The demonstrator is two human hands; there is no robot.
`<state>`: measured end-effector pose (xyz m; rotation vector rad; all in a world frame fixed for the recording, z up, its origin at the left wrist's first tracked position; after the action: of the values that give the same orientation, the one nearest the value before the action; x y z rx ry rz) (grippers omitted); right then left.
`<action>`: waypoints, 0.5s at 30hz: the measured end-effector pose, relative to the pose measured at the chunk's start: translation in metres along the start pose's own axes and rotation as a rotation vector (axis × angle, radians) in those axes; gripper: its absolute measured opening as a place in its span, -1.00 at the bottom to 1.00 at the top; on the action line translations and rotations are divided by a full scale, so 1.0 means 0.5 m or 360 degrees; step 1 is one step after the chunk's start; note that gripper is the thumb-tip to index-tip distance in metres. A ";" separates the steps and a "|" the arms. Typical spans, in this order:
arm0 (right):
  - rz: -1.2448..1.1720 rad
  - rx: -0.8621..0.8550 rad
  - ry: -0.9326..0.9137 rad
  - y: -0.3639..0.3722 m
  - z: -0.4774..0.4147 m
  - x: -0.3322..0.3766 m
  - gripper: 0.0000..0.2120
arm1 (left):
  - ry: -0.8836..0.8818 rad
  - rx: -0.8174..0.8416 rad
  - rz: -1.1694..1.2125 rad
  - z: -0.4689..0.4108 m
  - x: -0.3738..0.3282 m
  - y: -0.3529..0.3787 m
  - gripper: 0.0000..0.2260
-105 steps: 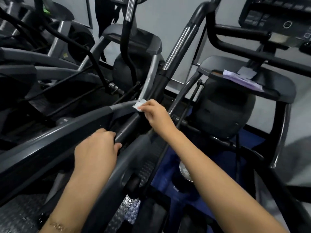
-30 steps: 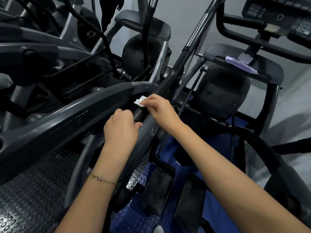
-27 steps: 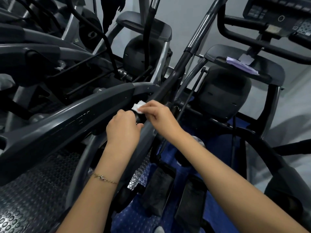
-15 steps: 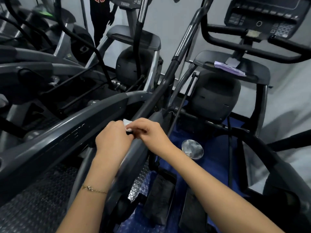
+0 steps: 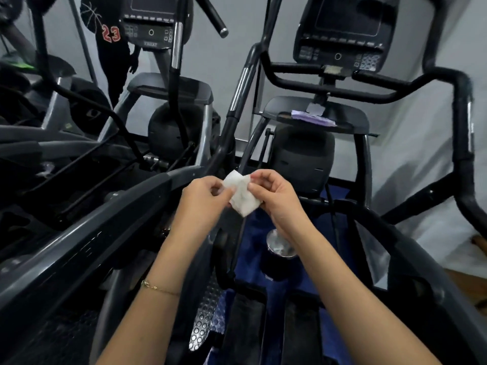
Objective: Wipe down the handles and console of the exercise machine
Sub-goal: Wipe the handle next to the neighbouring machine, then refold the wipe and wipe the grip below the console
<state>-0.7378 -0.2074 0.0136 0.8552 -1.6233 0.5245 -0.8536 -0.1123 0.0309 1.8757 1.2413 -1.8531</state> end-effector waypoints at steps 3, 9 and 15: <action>0.0110 -0.0197 -0.0090 -0.050 0.025 0.024 -0.81 | -0.0025 0.0124 0.0454 -0.016 -0.017 0.046 -0.84; 0.0447 -0.0336 -0.0193 -0.096 0.085 0.060 -0.88 | -0.0140 0.0337 0.0948 -0.019 -0.031 0.136 -0.89; 0.0901 -0.0499 -0.0246 -0.129 0.114 0.050 -0.84 | -0.0103 0.0523 0.0969 -0.022 -0.052 0.199 -0.87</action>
<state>-0.7265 -0.2964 0.0176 0.1966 -2.0320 0.5791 -0.7738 -0.1765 0.0177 2.0228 0.2835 -1.8076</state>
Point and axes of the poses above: each hand's wrist, its own z-axis away from the middle knuckle, its own y-axis out of the palm, x = y × z, the point moved 5 cm from there along -z, towards the middle knuckle, and after that the axes turned 3 degrees about x, right-handed, at the moved point
